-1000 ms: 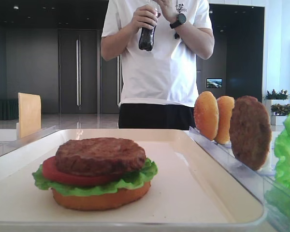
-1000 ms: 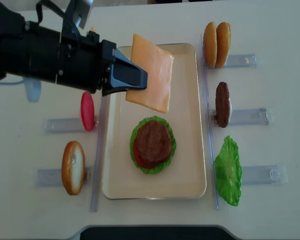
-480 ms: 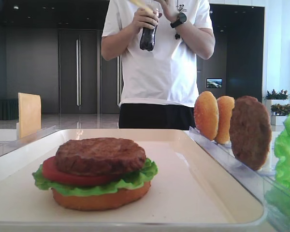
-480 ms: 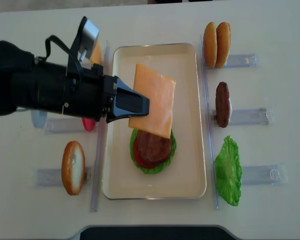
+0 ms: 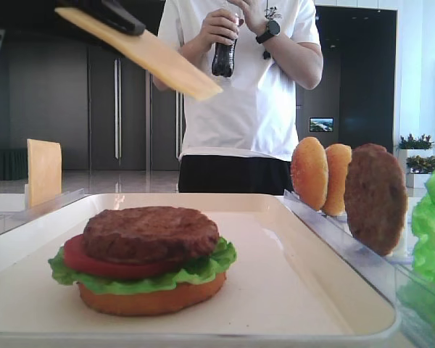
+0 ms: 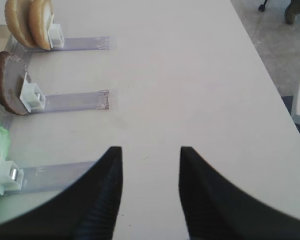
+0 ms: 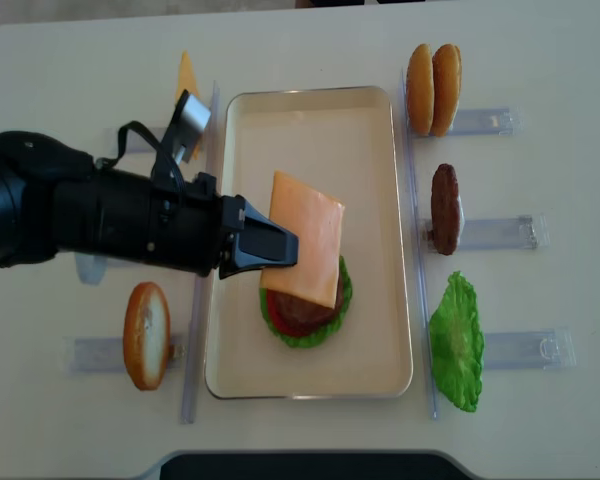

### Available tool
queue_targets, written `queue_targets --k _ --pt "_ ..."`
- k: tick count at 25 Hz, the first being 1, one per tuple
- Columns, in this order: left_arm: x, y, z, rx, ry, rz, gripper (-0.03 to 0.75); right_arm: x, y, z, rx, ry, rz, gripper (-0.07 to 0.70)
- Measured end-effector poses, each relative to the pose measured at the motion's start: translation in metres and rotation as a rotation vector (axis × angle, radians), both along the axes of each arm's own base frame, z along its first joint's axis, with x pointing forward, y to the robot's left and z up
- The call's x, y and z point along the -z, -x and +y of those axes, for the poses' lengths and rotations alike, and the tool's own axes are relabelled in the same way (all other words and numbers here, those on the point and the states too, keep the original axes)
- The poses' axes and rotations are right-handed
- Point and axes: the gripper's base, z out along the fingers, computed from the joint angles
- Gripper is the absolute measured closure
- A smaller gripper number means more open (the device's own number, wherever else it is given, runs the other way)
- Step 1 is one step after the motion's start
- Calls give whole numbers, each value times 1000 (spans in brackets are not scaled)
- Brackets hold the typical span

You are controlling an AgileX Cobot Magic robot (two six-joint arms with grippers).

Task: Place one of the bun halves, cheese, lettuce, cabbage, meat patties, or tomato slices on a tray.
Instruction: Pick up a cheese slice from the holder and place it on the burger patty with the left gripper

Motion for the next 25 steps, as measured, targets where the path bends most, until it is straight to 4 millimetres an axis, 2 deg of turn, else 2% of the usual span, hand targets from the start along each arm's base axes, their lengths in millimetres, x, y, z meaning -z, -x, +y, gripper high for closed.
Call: queue_targets --k 8,14,25 --pt "20 -7 -2 1 -17 44 683 0 0 0 0 0 0 338" --pt "35 -2 3 -34 -67 72 683 0 0 0 0 0 0 338" --pt "39 -4 5 -70 -97 48 683 0 0 0 0 0 0 338"
